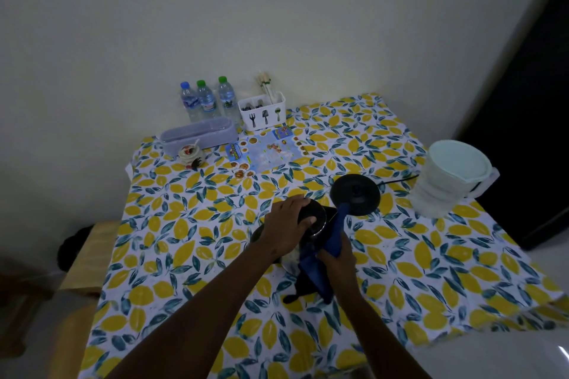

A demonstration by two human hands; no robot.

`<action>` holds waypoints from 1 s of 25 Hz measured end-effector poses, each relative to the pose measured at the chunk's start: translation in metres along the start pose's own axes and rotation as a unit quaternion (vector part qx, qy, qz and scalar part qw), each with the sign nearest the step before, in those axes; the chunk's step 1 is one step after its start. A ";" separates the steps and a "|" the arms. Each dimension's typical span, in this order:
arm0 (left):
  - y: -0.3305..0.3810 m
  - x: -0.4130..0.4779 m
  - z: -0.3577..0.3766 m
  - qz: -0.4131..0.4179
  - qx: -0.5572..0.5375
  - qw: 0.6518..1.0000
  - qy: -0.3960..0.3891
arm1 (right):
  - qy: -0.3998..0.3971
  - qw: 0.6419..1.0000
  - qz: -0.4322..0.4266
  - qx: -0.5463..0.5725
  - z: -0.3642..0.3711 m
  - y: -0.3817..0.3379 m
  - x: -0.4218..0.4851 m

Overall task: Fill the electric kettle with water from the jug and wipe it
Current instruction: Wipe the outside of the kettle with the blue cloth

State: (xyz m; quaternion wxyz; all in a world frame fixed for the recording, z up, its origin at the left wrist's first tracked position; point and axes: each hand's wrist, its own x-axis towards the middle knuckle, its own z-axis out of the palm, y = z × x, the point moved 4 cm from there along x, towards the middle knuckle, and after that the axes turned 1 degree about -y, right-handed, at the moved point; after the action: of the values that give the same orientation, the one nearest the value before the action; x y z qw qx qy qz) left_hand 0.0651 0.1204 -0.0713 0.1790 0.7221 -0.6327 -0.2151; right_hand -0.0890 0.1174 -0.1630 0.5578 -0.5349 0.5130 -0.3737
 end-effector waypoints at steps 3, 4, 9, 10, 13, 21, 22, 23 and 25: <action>-0.002 0.000 0.003 0.003 0.009 1.000 0.006 | -0.141 0.988 0.070 -0.005 -0.019 0.004 0.031; -0.002 -0.001 0.004 0.004 0.012 1.000 0.012 | -0.174 0.981 0.088 -0.005 -0.023 0.006 0.037; -0.003 -0.001 0.003 -0.002 0.013 1.000 0.023 | -0.195 0.977 0.082 -0.021 -0.027 0.016 0.044; -0.003 -0.002 0.003 -0.004 0.010 1.000 0.023 | -0.195 0.978 0.064 -0.023 -0.029 0.020 0.039; 0.000 -0.005 0.006 -0.003 0.013 0.999 0.036 | -0.164 0.985 0.046 -0.003 -0.035 0.024 0.023; -0.001 -0.007 0.007 -0.006 0.013 0.999 0.052 | -0.327 0.936 0.127 -0.022 -0.026 -0.021 0.104; -0.001 -0.008 0.008 -0.006 0.016 0.998 0.054 | -0.346 0.927 0.139 -0.034 -0.026 -0.017 0.109; 0.000 -0.009 0.009 -0.005 0.020 0.998 0.055 | -0.354 0.921 0.155 -0.043 -0.026 -0.012 0.110; 0.001 -0.009 0.009 -0.003 0.024 0.998 0.058 | -0.335 0.924 0.177 -0.058 -0.028 0.001 0.105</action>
State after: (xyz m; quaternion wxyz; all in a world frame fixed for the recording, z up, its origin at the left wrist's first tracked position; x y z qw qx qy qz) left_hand 0.0587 0.1294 -0.0781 0.1973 0.7394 -0.6240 -0.1583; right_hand -0.0955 0.0105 -0.1789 0.7222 -0.5605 0.4036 -0.0373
